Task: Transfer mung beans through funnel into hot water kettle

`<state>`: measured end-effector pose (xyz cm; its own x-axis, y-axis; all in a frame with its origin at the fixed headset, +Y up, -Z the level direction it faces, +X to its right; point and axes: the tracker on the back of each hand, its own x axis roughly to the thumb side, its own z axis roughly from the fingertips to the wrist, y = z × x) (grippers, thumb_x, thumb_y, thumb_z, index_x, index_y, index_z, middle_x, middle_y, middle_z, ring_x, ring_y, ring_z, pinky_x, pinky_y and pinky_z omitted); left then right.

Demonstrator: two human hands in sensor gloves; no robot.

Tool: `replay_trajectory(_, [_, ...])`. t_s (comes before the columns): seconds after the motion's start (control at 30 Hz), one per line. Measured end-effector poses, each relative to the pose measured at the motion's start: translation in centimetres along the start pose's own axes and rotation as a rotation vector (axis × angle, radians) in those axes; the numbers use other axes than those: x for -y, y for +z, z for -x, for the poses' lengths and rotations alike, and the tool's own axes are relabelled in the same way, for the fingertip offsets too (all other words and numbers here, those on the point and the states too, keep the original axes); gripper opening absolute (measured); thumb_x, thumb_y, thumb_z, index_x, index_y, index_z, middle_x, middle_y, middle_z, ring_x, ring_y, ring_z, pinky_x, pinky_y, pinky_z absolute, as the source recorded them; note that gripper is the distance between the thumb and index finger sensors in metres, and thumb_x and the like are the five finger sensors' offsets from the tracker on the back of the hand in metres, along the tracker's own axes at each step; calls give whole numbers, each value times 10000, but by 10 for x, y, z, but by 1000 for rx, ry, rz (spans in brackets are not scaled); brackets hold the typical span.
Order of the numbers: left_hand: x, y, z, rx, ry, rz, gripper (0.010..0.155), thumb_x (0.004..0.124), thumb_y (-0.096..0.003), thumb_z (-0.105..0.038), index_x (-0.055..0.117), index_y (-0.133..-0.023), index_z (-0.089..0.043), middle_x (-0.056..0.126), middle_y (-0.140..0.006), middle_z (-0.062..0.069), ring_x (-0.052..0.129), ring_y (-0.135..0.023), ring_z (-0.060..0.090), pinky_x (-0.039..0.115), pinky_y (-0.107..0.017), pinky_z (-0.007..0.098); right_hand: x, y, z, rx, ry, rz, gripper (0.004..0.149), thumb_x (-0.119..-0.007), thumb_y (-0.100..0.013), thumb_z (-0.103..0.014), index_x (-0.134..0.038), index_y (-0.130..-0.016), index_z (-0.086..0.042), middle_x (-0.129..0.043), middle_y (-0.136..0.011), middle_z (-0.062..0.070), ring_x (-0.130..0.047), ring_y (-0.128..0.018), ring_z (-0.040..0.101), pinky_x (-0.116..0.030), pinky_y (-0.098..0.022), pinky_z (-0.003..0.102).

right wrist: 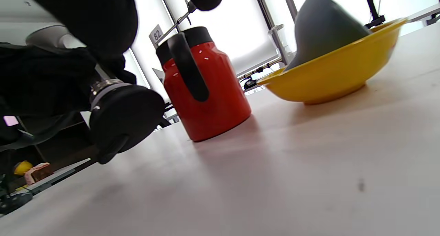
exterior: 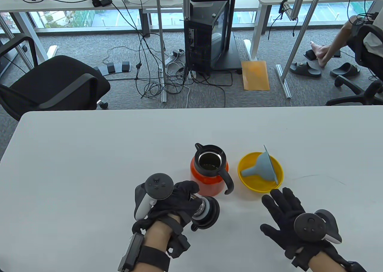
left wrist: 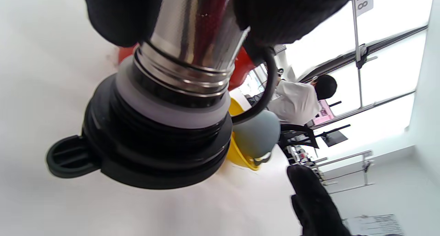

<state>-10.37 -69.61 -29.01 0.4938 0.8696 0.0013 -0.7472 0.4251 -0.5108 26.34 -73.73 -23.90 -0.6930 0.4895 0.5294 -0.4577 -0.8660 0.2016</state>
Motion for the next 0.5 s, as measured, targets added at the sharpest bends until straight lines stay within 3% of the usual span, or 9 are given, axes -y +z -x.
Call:
replay_trajectory(0.13, [11, 0, -10, 134, 184, 87, 612, 781, -479, -408, 447, -973, -273, 394, -1090, 128, 630, -965, 424, 778, -674, 468, -1, -23, -36, 146, -107, -22, 1036, -751, -495, -628, -17, -1075, -183, -45, -1066, 306, -96, -911, 670, -258, -569, 817])
replay_trajectory(0.3, [34, -4, -22, 261, 431, 180, 611, 774, -474, -412, 438, -969, -285, 383, -1093, 134, 639, -946, 441, 779, -666, 486, -5, -40, -60, 257, -281, 9, 1196, -805, -450, -660, 158, -979, -188, 69, -1012, 307, -170, -911, 722, -346, -567, 846])
replay_trajectory(0.43, [46, -8, -18, 312, 552, 217, 606, 754, -483, -423, 415, -970, -298, 385, -1091, 118, 628, -947, 435, 769, -682, 475, 1, -41, -65, 307, -260, 215, 1208, -840, -447, -635, 152, -972, -189, 9, -1011, 324, -365, -909, 731, -505, -549, 842])
replay_trajectory(0.5, [51, -9, -20, 334, 565, 213, 604, 740, -483, -430, 401, -969, -313, 370, -1093, 115, 610, -955, 436, 753, -692, 476, 4, -40, -65, 298, -305, 258, 1194, -867, -455, -576, 143, -975, -211, -10, -1021, 297, -381, -912, 709, -583, -536, 831])
